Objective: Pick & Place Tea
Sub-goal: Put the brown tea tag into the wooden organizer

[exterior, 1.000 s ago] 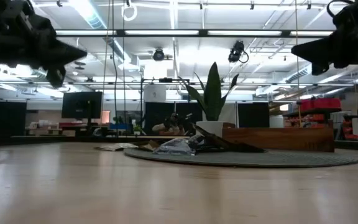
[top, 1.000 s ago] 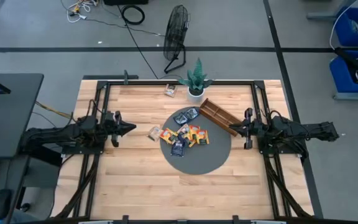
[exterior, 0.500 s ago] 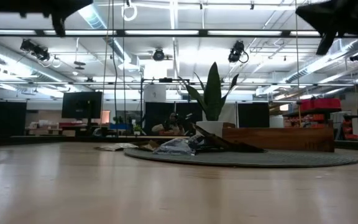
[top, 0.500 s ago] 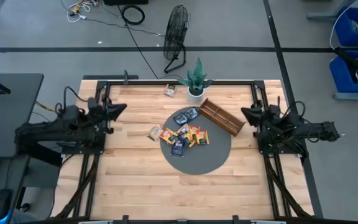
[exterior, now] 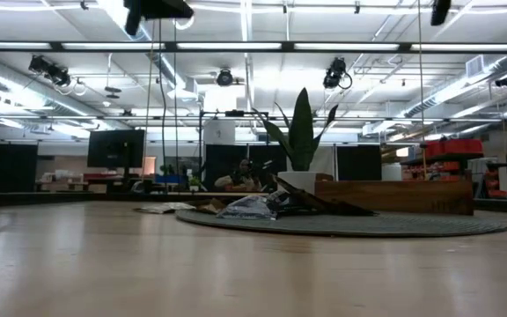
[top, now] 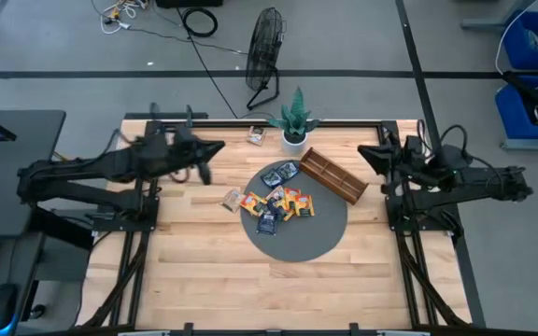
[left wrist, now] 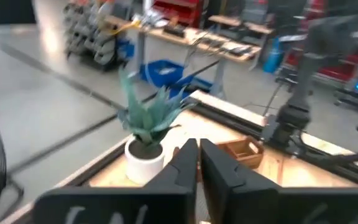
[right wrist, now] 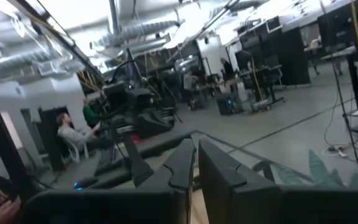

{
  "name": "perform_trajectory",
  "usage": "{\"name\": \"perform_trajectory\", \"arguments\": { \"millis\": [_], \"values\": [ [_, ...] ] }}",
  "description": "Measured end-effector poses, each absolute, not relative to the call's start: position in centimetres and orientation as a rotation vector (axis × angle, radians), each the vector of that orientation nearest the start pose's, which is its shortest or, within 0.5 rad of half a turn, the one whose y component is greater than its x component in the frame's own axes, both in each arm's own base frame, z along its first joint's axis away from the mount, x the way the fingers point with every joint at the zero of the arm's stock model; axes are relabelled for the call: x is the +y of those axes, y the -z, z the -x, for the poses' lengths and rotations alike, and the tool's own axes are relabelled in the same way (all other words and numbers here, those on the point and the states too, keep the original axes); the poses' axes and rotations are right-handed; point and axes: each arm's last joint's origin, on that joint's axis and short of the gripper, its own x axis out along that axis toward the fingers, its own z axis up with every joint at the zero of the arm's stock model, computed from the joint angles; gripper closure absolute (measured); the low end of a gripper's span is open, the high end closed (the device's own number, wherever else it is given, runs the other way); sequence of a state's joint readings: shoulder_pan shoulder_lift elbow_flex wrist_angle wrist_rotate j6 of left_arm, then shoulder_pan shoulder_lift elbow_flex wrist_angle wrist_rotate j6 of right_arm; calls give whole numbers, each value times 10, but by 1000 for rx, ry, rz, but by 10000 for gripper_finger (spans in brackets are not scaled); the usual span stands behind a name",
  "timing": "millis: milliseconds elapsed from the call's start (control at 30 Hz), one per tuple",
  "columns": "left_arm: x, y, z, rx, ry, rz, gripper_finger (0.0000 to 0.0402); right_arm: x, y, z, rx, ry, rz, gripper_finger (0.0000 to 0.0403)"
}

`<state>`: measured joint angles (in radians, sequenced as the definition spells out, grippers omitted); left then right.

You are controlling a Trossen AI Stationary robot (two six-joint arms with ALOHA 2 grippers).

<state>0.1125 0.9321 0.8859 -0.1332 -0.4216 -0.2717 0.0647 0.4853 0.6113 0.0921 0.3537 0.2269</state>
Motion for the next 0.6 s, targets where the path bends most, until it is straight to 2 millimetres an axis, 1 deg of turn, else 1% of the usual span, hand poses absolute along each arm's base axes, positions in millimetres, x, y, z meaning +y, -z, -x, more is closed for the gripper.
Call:
{"name": "perform_trajectory", "arguments": {
  "millis": [67,167,300,367,467,600],
  "values": [
    [41,-338,-211,132,-591,304,343,-2,-344,-122,-225,261,-266,365],
    [55,-320,-226,191,-665,380,291,-2,-350,-130,-186,266,-258,349],
    [78,-300,-240,278,-730,370,215,-2,-350,-136,-153,295,-274,318],
    [92,-290,-246,325,-702,372,180,-2,-349,-138,-153,313,-313,301],
    [113,-271,-252,406,-663,447,132,-3,-348,-140,-156,336,-366,275],
    [138,-247,-255,487,-653,552,83,-3,-346,-143,-146,354,-378,239]
  ]
}}
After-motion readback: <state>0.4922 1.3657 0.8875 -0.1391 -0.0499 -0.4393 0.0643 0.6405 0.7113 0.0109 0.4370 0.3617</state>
